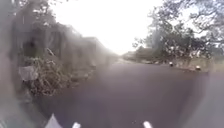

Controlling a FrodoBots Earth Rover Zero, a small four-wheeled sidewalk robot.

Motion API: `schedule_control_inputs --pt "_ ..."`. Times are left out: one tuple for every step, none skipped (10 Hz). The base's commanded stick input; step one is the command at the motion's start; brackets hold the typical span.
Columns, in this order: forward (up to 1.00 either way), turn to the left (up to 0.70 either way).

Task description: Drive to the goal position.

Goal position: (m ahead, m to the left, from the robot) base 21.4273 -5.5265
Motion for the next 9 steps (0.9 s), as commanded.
schedule_control_inputs --pt "0.7 0.0" --pt "0.7 0.0" --pt "0.7 0.0" --pt "0.7 0.0" --pt "0.7 0.0" --pt "0.7 0.0" --pt "0.7 0.0" --pt "0.7 0.0" --pt "0.7 0.0"
